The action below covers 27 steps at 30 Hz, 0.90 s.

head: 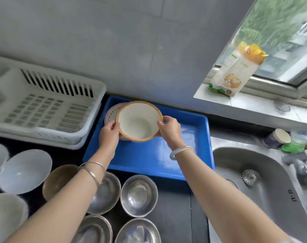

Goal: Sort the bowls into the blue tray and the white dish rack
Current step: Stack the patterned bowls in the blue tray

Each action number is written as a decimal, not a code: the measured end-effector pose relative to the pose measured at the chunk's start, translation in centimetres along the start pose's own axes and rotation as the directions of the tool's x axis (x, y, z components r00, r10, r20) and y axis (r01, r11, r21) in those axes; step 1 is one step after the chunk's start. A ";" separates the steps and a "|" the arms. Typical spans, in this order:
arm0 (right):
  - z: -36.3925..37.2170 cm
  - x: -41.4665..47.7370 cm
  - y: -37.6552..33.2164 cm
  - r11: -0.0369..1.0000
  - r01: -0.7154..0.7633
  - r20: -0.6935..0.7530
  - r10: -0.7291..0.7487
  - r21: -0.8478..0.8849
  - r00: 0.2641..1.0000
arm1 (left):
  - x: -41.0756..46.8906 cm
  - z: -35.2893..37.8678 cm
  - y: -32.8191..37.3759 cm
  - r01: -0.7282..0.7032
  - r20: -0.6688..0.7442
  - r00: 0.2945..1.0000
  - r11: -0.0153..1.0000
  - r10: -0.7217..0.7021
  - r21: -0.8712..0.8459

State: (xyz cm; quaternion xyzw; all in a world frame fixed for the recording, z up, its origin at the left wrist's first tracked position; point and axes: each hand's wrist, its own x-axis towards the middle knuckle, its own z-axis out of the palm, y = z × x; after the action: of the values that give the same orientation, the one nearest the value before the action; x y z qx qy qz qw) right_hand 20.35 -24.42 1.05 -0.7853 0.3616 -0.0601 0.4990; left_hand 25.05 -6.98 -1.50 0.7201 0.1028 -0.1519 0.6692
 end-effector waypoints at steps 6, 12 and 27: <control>3.7 3.1 -0.7 0.995 -0.018 0.014 0.019 -0.098 1.000 | 3.4 -0.5 -0.5 0.049 -0.069 0.997 0.996 -0.044 0.080; 4.8 4.3 -0.8 0.977 0.039 0.059 -0.027 -0.208 0.998 | 4.8 -0.2 -1.4 0.058 -0.099 0.994 0.986 -0.043 0.159; 5.5 4.3 0.0 0.976 0.085 0.058 -0.074 -0.202 0.996 | 5.5 0.4 -2.4 0.024 -0.250 0.968 0.978 0.028 0.205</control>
State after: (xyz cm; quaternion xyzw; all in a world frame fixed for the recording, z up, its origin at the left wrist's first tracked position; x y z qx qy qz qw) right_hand 25.99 -23.08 -2.82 -0.8475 0.3216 -0.0229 0.4217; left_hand 29.27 -7.49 -5.70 0.7991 0.1697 -0.0688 0.5726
